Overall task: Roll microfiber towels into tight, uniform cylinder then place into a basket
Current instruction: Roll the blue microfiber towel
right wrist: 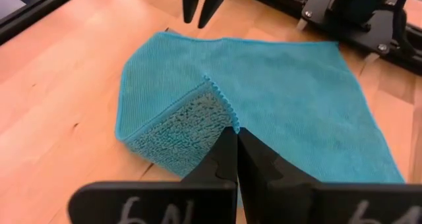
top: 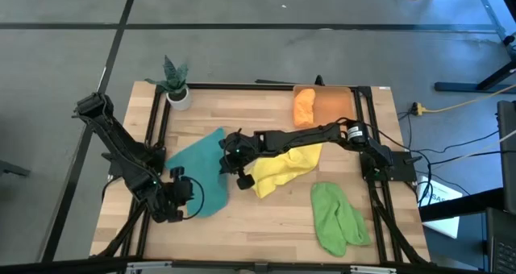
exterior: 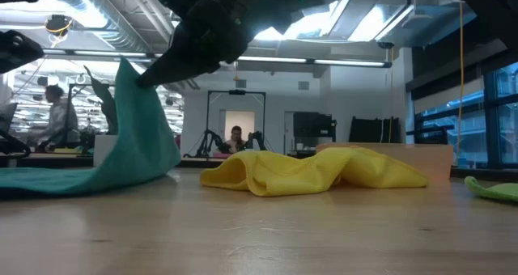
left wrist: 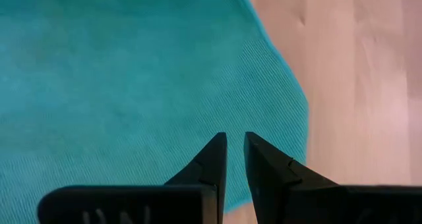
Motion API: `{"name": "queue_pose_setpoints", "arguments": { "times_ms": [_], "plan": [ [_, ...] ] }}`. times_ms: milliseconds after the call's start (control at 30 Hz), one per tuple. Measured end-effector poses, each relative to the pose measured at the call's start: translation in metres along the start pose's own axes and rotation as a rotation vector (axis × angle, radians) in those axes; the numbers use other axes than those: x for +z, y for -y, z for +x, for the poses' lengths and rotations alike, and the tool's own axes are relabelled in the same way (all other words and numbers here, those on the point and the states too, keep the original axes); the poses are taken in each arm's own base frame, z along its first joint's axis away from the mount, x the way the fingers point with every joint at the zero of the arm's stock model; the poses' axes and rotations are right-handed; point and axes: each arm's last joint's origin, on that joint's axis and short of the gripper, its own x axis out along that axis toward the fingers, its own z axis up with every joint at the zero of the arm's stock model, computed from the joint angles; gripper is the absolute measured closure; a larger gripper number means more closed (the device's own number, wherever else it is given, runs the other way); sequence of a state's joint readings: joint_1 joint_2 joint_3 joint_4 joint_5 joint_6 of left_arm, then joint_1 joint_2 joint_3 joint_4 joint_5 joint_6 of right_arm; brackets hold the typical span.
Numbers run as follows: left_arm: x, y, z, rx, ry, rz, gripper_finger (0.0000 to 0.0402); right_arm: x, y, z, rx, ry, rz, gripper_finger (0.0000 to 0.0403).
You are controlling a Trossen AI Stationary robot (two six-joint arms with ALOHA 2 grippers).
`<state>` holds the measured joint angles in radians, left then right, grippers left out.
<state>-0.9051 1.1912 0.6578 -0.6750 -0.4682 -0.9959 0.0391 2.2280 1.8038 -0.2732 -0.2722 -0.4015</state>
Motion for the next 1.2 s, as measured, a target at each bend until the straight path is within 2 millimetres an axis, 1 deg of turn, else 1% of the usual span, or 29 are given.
{"name": "queue_pose_setpoints", "arguments": {
  "times_ms": [167, 333, 433, 600, 733, 867, 1000, 1067, 1200],
  "plan": [
    [-0.008, -0.002, -0.002, 0.01, -0.083, -0.091, 0.0355, -0.001, 0.0, 0.0, 0.004, -0.008, 0.003, 0.0403],
    [-0.018, -0.011, -0.005, 0.123, -0.132, -0.192, 0.0355, -0.001, 0.0, 0.0, 0.006, -0.011, 0.004, 0.0403],
    [-0.029, -0.02, 0.004, 0.167, -0.139, -0.249, 0.0355, -0.002, 0.0, 0.0, 0.007, -0.015, 0.005, 0.0403],
    [-0.05, -0.033, 0.025, 0.158, -0.157, -0.34, 0.0355, -0.007, -0.002, 0.0, 0.001, -0.076, 0.019, 0.0403],
    [-0.058, -0.039, 0.031, 0.173, -0.157, -0.366, 0.0355, -0.009, -0.001, 0.0, -0.004, -0.098, 0.027, 0.0403],
    [-0.059, -0.043, 0.035, 0.179, -0.142, -0.39, 0.0355, -0.008, 0.0, 0.0, -0.012, -0.08, 0.02, 0.0403],
    [-0.059, -0.049, 0.041, 0.193, -0.124, -0.422, 0.0355, -0.001, 0.002, 0.0, 0.004, -0.001, -0.04, 0.0403],
    [-0.058, -0.051, 0.043, 0.193, -0.115, -0.407, 0.0355, 0.003, 0.003, 0.0, -0.006, 0.042, -0.06, 0.0403],
    [-0.053, -0.054, 0.047, 0.198, -0.115, -0.399, 0.0355, 0.005, 0.004, 0.0, -0.004, 0.07, -0.102, 0.0403]
  ]
}}
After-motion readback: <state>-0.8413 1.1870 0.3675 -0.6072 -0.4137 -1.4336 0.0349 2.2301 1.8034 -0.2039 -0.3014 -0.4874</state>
